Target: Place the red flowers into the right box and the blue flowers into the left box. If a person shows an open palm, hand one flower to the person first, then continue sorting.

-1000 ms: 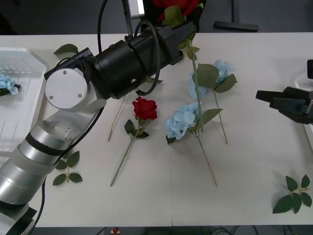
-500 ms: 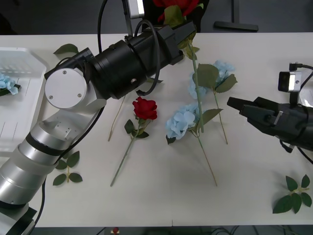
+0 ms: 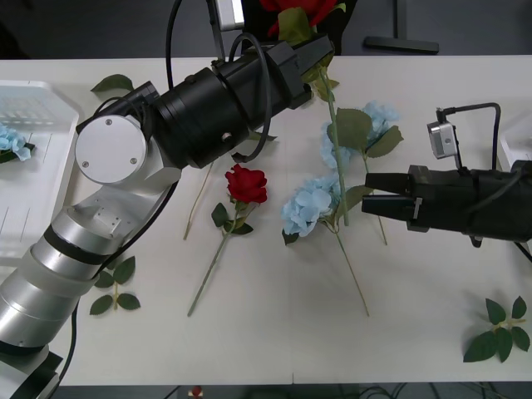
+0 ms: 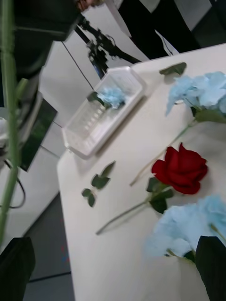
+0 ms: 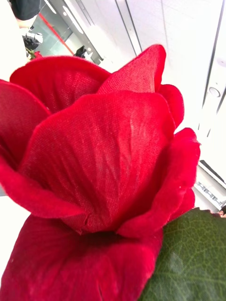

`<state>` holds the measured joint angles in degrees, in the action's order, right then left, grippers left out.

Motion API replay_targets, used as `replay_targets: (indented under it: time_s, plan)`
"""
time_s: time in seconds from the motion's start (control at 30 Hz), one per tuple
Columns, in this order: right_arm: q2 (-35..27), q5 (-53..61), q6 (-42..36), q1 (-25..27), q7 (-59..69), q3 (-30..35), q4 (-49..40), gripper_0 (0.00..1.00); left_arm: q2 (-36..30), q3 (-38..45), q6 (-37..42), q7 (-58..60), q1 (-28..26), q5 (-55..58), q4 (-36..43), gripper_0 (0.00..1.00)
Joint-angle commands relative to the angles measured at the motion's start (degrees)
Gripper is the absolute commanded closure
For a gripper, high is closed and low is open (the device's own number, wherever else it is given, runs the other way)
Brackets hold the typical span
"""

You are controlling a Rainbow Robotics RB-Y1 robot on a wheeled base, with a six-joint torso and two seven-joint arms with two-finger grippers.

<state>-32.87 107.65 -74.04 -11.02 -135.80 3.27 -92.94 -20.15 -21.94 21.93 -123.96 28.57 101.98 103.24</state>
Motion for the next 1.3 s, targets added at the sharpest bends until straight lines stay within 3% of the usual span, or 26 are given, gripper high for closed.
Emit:
replay_targets:
  time_s: [0.03,0.47,0.73,1.3]
  plan:
    - [-0.7,-9.6,0.0,-3.4,6.9,0.4,-5.9,0.01,1.3,0.7,0.3,-1.7,0.4,0.5,1.1,1.0]
    - [2.5,-40.0,0.0,-8.8,14.0,-1.7,-9.9,0.0,1.3,0.8,0.4,-2.1,0.3,0.8,1.2,1.0]
    - [3.7,-58.7,0.0,-13.2,15.4,-8.0,-9.6,0.01,1.3,0.8,0.4,-2.3,0.3,0.9,1.2,1.0]
    - [8.8,-77.0,0.0,-18.5,18.6,-9.2,2.8,0.01,1.3,0.8,0.5,-2.7,0.2,1.3,1.2,1.0]
